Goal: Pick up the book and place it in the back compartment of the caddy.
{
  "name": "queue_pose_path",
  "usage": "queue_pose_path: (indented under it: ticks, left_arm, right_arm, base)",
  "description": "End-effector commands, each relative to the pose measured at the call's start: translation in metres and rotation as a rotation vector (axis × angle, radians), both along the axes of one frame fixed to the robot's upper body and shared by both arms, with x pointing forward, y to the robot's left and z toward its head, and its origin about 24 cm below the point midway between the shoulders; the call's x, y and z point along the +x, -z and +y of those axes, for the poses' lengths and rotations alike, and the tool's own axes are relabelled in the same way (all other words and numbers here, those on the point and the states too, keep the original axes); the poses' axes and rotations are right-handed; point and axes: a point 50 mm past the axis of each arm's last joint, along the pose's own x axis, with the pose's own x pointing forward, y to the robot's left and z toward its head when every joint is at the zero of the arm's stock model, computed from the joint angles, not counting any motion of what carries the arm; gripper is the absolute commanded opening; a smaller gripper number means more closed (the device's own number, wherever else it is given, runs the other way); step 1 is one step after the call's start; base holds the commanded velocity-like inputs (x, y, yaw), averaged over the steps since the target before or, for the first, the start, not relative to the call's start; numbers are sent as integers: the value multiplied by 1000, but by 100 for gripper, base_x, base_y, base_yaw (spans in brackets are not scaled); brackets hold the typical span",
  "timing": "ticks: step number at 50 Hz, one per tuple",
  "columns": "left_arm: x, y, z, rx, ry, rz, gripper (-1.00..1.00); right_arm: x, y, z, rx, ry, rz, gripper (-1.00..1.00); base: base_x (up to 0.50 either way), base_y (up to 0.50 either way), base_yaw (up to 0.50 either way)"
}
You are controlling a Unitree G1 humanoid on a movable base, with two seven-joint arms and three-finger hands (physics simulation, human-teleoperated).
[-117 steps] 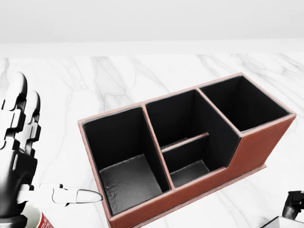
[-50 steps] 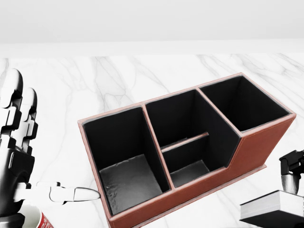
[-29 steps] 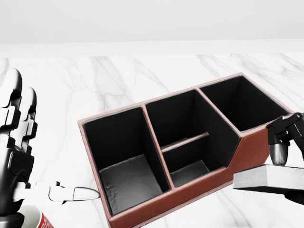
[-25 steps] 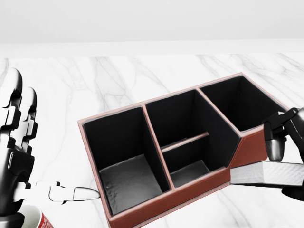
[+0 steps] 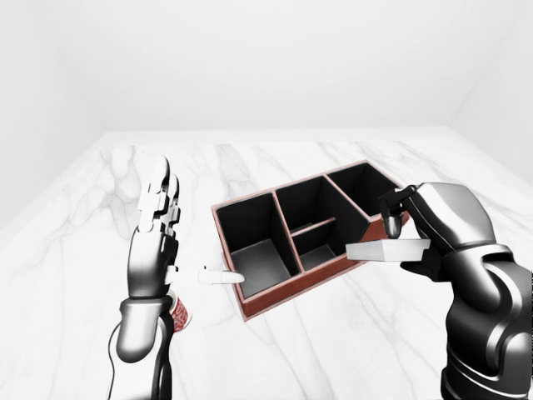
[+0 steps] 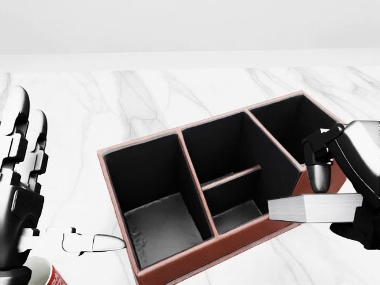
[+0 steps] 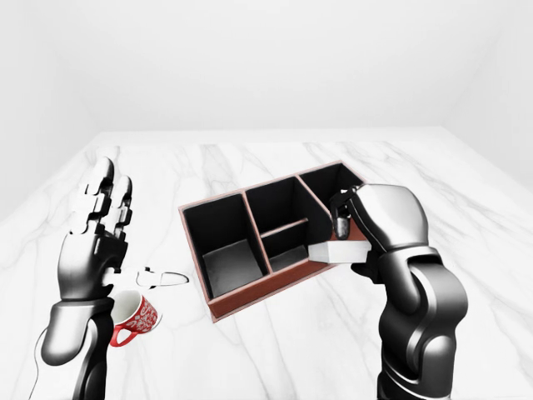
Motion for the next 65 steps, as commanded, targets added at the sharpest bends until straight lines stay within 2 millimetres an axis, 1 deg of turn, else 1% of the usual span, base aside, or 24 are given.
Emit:
queue_pose_path:
  ticks: [1, 11, 25, 37, 51, 65]
  left_arm:
    - [0, 0, 0, 1, 0, -2, 100]
    - [-1, -2, 0, 2, 1, -11, 100]
    - [-1, -3, -1, 3, 3, -12, 100]
    - [-1, -2, -1, 3, 3, -10, 100]
    - [-2, -3, -1, 6, 4, -12, 100]
    - [-2, -4, -1, 6, 4, -18, 100]
  right_arm:
    - [0, -2, 9, -5, -20, -17, -100]
    - [0, -8, 25, -12, -60, -58, -100]
    - [-1, -12, 42, -11, -100, -87, -100]
    - [-2, -10, 48, -3, -114, -80, -100]
    - [-3, -17, 57, -9, -130, -122, -100]
    - [2, -19, 61, -14, -141, -124, -100]
  base:
    - [0, 0, 0]
    - [0, 0, 0]
    - [0, 0, 0]
    - [0, 0, 0]
    - [0, 0, 0]
    - [0, 0, 0]
